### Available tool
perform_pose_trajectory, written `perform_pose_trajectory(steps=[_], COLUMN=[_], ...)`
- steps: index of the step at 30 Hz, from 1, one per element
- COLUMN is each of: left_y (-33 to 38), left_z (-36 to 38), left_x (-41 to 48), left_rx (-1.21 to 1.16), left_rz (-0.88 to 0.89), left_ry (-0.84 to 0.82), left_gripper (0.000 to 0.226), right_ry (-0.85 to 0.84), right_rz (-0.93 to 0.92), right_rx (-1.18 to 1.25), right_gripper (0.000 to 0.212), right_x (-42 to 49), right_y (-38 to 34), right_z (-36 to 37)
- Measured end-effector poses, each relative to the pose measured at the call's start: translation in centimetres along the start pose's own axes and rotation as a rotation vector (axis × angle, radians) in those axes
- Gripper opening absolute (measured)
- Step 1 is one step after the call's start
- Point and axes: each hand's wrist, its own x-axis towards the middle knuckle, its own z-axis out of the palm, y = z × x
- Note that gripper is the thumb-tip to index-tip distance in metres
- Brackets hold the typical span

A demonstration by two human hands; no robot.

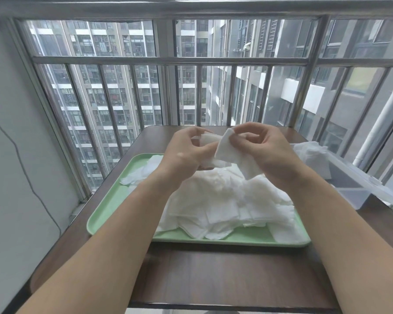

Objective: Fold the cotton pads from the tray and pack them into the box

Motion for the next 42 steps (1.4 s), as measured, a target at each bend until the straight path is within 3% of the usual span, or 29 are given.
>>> perform_pose_trajectory(steps=[3,6,11,16,21,24,27,32,37,42], left_y=[-0.1,-0.1,0.2,0.1,-0.1,-0.2,0.0,0.3,0.3,0.7], left_z=[0.1,0.2,0.5,0.6,0.1,-0.5,-0.8,0.0,0.6,0.8], left_x=[0.1,0.2,0.1,-0.2,0.3,0.9,1.0,0.1,-0.2,-0.5], left_rx=[0.019,0.049,-0.027,-0.023,-0.031,-0.055,-0.071,-0.036,-0.020,-0.052], left_rz=[0.007,0.036,-0.039,0.005,-0.035,-0.052,-0.042,0.005,0.032,0.066], left_ry=[-0.032,-0.063,-0.133,-0.195,0.011,0.173,0.211,0.077,-0.101,-0.159], left_gripper=[0.027,0.007,0.032,0.018,0.020,0.022,0.023,0.025,0.025,0.015], right_ry=[-0.017,0.002,0.110,0.146,0.008,0.034,0.071,-0.007,0.044,0.107], right_rz=[-0.031,-0.052,-0.045,-0.029,0.073,0.092,0.057,0.004,-0.018,-0.048], right_rx=[-0.044,-0.086,-0.178,-0.218,0.001,0.057,0.174,0.386,0.327,0.205], right_gripper=[0.014,0.022,0.030,0.029,0.029,0.037,0.038,0.033,0.035,0.035], right_x=[-0.1,-0.1,0.1,0.2,0.4,0.4,0.4,0.1,0.1,0.1], right_y=[0.1,0.2,0.5,0.6,0.4,0.3,-0.3,-0.9,-0.7,-0.5], right_z=[0.1,0.1,0.0,0.1,-0.4,-0.7,-0.7,-0.6,-0.4,-0.3])
